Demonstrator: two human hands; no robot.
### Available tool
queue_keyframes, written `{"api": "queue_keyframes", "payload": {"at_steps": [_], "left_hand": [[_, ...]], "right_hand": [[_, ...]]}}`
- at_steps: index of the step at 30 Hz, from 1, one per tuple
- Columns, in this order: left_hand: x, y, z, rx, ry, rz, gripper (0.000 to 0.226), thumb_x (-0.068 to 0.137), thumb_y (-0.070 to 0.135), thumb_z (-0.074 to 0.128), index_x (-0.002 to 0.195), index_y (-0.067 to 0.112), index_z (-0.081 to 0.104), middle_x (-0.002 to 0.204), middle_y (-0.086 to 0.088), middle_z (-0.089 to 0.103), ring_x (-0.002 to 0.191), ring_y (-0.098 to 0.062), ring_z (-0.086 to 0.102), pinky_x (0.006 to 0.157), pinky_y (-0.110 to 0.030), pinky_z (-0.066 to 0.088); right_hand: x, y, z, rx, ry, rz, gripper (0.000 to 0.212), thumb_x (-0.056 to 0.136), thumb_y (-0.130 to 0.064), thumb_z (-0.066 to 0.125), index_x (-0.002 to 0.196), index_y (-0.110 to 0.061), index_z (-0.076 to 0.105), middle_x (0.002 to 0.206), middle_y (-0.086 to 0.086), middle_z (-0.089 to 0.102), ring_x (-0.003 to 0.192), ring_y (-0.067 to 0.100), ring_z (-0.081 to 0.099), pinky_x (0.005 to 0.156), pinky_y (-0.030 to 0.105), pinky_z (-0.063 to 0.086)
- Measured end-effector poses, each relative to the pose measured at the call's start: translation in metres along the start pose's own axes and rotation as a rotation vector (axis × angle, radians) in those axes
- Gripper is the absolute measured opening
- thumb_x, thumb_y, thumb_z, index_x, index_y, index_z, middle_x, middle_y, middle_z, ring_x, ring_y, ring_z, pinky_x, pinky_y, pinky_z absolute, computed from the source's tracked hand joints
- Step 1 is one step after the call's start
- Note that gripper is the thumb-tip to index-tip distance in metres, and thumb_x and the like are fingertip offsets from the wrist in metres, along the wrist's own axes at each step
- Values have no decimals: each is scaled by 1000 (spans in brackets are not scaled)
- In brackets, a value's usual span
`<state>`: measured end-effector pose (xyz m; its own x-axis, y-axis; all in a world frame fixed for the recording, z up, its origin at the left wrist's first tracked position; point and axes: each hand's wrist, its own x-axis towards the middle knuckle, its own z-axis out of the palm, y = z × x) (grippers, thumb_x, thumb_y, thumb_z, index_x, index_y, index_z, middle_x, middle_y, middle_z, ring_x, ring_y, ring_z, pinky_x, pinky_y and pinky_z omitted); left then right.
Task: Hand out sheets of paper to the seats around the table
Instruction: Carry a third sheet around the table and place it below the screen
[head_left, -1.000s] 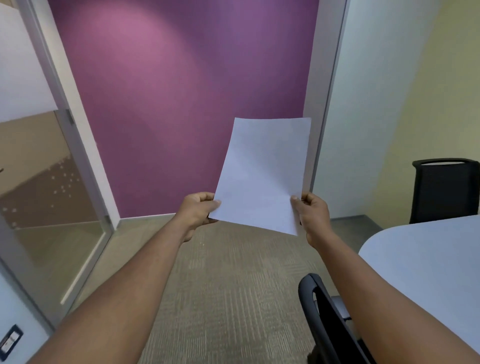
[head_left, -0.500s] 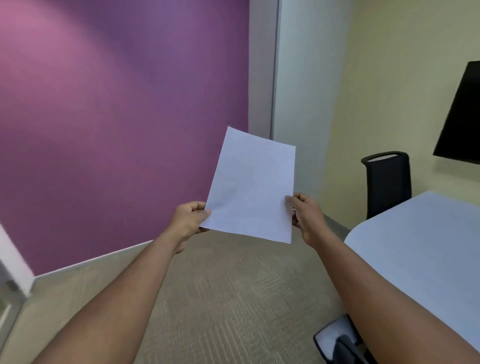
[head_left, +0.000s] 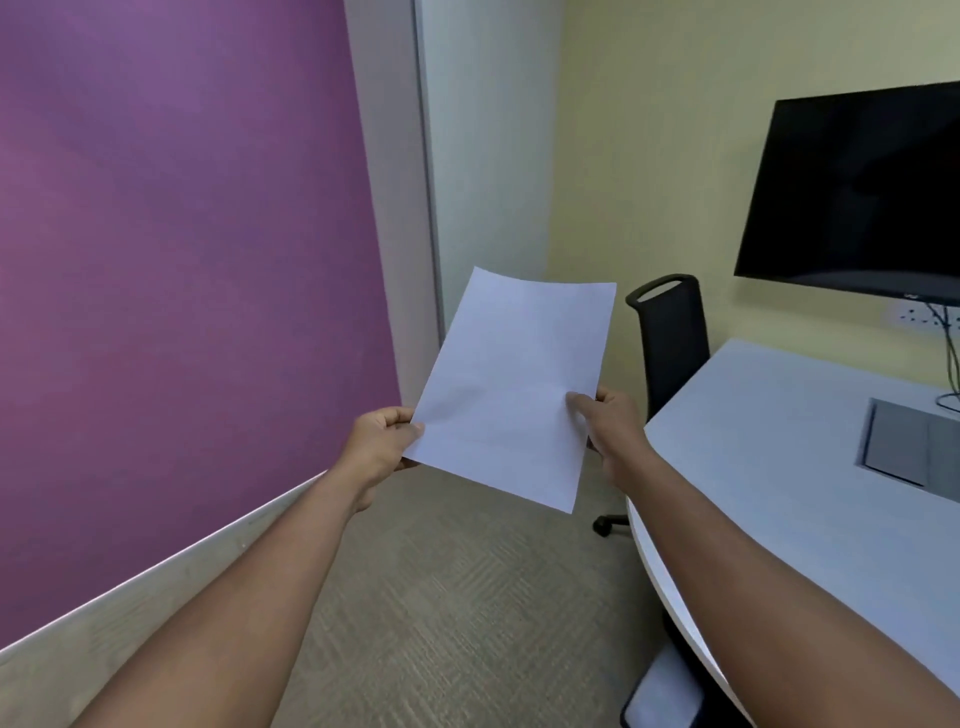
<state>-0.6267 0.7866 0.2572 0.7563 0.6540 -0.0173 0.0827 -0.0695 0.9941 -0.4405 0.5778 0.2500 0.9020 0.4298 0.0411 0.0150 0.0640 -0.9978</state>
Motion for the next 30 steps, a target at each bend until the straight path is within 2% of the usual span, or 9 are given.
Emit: {"api": "queue_keyframes", "payload": {"at_steps": [2, 4, 6, 10, 16, 21, 24, 27, 30], "left_hand": [[29, 0, 12, 16, -30, 2, 13, 94, 8, 58, 99, 10, 70, 90, -5, 75, 72, -13, 72, 61, -27, 58], [62, 2, 22, 41, -57, 6, 14, 95, 9, 57, 100, 9, 70, 94, -8, 74, 76, -17, 70, 60, -27, 57], [94, 4, 33, 60, -76, 9, 14, 96, 9, 56, 101, 8, 69, 97, -12, 73, 79, -20, 69, 62, -28, 58], [158, 9, 60, 87, -119, 8, 15, 97, 8, 53, 97, 10, 68, 100, -15, 71, 84, -25, 66, 76, -40, 55], [236, 9, 97, 48, -145, -21, 14, 95, 9, 56, 100, 9, 70, 99, -11, 73, 80, -21, 68, 67, -31, 56], [304, 9, 140, -131, -151, -100, 11, 90, 8, 62, 99, 11, 68, 98, -9, 72, 83, -21, 68, 63, -30, 57], [343, 3, 171, -248, -208, -161, 13, 89, 13, 66, 102, 13, 65, 93, -7, 72, 78, -19, 68, 57, -27, 55], [380, -5, 201, -298, -314, -223, 11, 86, 18, 71, 91, 13, 62, 84, -7, 73, 64, -17, 66, 55, -27, 54], [421, -12, 231, -302, -450, -271, 16, 84, 20, 74, 87, 13, 61, 84, -9, 74, 67, -18, 64, 61, -29, 54]], "right_hand": [[26, 5, -7, 18, 35, 9, 12, 90, -21, 60, 94, -22, 72, 101, -5, 75, 96, 24, 71, 88, 45, 56], [55, 7, -15, 57, 88, 14, 12, 91, -25, 62, 95, -20, 72, 104, 0, 75, 93, 22, 71, 76, 39, 59], [84, 4, -24, 91, 146, 17, 12, 90, -31, 64, 92, -21, 71, 100, -1, 75, 87, 19, 71, 65, 31, 54], [143, -1, -44, 125, 217, 7, 7, 89, -31, 64, 95, -28, 65, 100, -6, 72, 89, 16, 69, 68, 31, 54], [206, 0, -77, 42, 288, 56, 6, 92, -20, 62, 86, -22, 64, 93, 0, 70, 79, 19, 67, 58, 29, 53], [251, 20, -104, 27, 383, 51, 4, 94, -20, 62, 94, -23, 64, 101, 1, 69, 89, 27, 67, 81, 47, 58], [273, 30, -117, 82, 482, 54, 9, 94, -19, 62, 90, -26, 64, 102, -1, 69, 88, 22, 67, 74, 40, 60], [299, 36, -127, 136, 579, 31, 11, 95, -18, 62, 91, -27, 65, 104, -3, 70, 91, 20, 68, 64, 31, 58], [328, 42, -133, 199, 694, 14, 9, 94, -17, 62, 90, -24, 66, 104, -2, 71, 91, 21, 70, 62, 30, 58]]}}
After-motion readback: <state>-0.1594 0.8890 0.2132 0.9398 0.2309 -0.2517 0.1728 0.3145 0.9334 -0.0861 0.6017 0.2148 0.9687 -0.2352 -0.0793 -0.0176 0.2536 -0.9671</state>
